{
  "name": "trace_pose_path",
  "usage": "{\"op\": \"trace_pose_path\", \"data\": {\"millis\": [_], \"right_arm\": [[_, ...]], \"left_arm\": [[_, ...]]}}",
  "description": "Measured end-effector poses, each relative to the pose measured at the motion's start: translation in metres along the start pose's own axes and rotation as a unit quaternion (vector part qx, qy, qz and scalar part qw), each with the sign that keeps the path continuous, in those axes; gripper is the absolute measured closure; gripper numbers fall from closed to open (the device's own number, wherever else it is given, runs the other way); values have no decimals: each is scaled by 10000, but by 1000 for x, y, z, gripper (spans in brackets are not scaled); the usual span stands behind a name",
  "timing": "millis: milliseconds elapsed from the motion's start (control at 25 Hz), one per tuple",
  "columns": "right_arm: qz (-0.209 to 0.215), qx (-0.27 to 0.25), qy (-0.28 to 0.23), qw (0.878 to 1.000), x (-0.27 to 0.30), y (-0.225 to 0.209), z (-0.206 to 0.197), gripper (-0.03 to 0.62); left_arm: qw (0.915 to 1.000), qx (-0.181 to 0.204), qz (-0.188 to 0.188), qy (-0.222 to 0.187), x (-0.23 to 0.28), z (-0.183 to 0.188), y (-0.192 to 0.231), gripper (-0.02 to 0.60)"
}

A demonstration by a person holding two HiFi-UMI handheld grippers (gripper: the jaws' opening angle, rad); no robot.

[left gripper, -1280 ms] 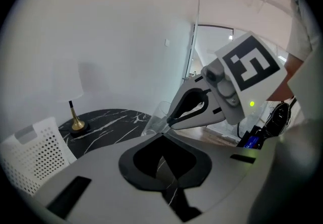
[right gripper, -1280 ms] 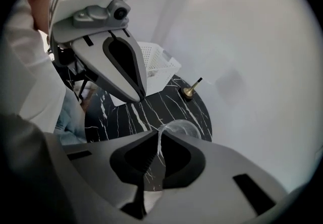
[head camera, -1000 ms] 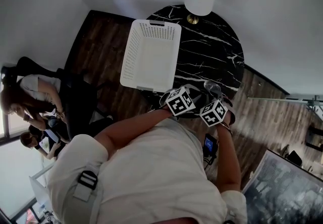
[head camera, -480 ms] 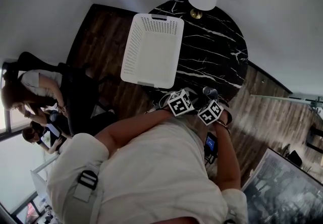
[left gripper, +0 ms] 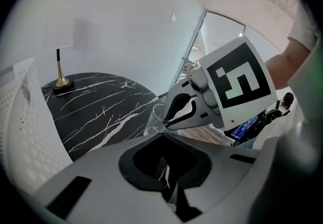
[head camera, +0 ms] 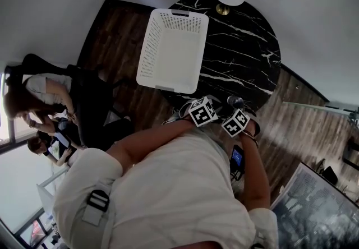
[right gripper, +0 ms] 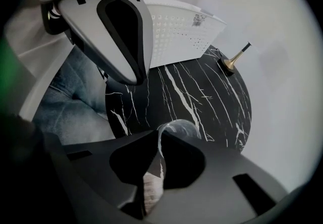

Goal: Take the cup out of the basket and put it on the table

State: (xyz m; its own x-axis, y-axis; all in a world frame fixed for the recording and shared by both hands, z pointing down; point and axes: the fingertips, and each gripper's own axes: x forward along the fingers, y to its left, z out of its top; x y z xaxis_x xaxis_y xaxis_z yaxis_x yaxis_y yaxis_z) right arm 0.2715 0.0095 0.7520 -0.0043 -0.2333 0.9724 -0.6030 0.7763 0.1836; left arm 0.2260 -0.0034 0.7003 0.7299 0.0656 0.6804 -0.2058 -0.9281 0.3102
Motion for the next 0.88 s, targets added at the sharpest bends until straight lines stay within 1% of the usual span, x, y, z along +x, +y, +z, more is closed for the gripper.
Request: {"op": "trace_pose_path", "data": {"millis": [200, 560, 880], "right_arm": [[76, -80, 46, 9999, 3, 4, -1, 569], [88, -107, 82, 9999, 8, 9, -1, 569], [88, -27, 42, 9999, 6, 5, -5, 565]], "left_arm": [[9999, -74, 57, 101, 2, -8, 3, 575], [9998, -155, 57, 109, -1, -12, 6, 575], [9997, -217, 26, 66, -5, -11, 6, 575]]}}
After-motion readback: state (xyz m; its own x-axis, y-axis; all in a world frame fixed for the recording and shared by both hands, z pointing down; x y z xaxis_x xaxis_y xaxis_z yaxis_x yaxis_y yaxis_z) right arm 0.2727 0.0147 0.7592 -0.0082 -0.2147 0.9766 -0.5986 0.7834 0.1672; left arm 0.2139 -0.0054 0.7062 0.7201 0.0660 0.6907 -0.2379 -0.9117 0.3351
